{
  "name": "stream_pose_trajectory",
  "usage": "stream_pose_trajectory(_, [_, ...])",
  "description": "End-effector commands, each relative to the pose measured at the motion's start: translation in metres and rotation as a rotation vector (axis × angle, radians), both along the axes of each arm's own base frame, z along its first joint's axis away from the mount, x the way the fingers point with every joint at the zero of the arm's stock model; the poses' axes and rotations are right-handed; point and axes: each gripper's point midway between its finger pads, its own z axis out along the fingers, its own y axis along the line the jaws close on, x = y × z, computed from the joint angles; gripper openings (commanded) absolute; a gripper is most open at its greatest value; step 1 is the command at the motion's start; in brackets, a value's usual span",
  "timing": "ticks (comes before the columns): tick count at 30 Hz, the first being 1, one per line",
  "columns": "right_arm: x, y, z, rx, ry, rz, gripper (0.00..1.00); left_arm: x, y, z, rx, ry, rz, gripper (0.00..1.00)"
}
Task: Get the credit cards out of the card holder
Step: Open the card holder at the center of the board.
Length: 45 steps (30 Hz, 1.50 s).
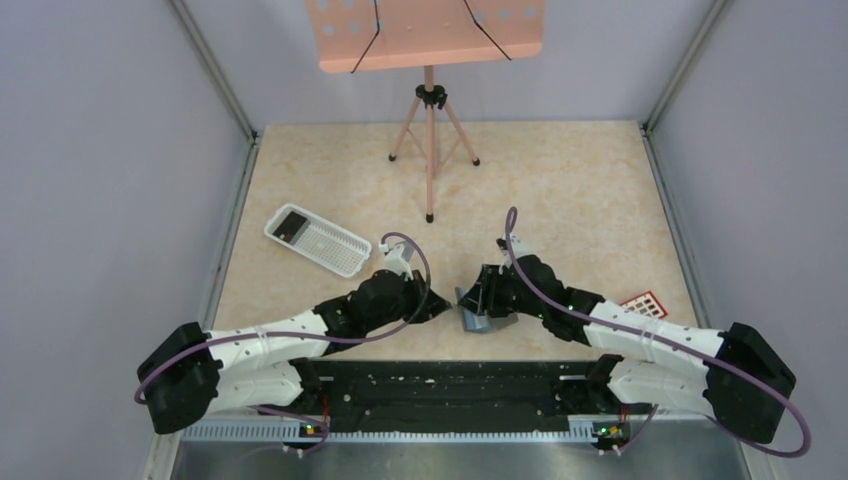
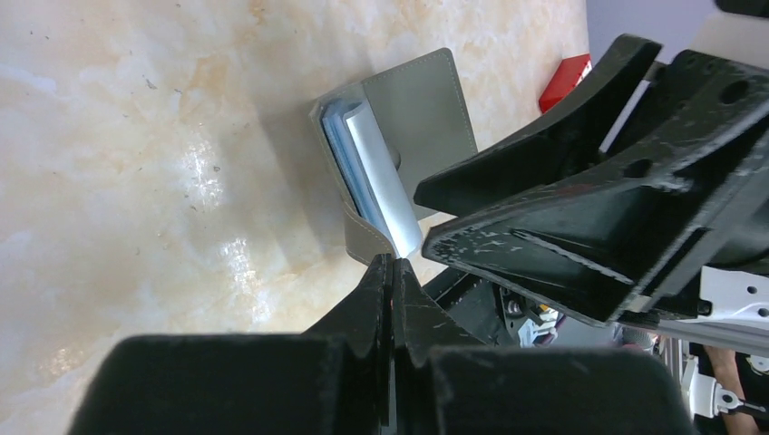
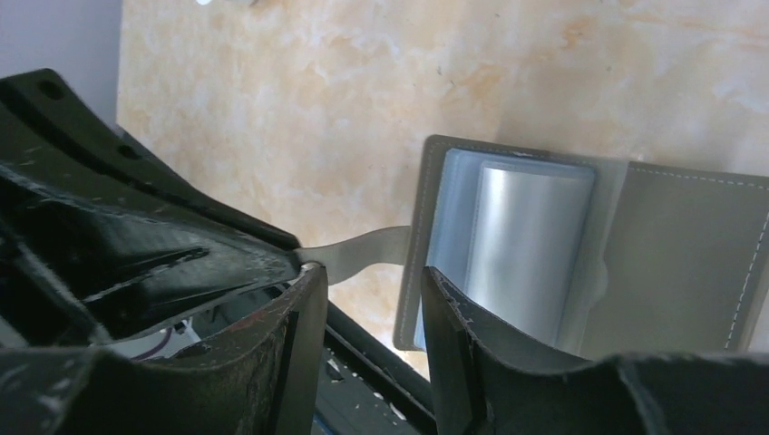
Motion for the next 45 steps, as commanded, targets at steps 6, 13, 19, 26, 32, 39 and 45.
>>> stream_pose_trajectory(6, [0.01,-0.011,-0.016,-0.066,-0.009,-0.066,0.43,0.003,-0.007,0.027,-0.088,-0.056,-0.007,0.0])
stream_pose_trajectory(13, [0.009,-0.013,-0.033,-0.11,0.015,-0.057,0.41,0.003,-0.006,0.023,-0.082,-0.052,-0.004,0.0])
stream_pose_trajectory(19, [0.012,-0.023,-0.042,-0.167,0.0,-0.082,0.37,0.003,-0.004,0.02,-0.071,-0.05,0.001,0.0])
stream_pose_trajectory(26, [0.011,-0.035,-0.051,-0.226,0.006,-0.1,0.35,0.004,-0.003,0.016,-0.056,-0.047,0.01,0.0])
stream_pose_trajectory(32, [0.01,-0.027,-0.044,-0.183,-0.003,-0.073,0.41,0.004,-0.003,0.017,-0.056,-0.049,0.009,0.0])
stream_pose_trajectory(39, [0.011,-0.022,-0.047,-0.172,-0.004,-0.067,0.47,0.004,-0.003,0.017,-0.055,-0.049,0.009,0.0])
stream_pose_trajectory(45, [0.011,-0.022,-0.053,-0.187,0.002,-0.063,0.51,0.004,-0.003,0.017,-0.053,-0.051,0.008,0.0])
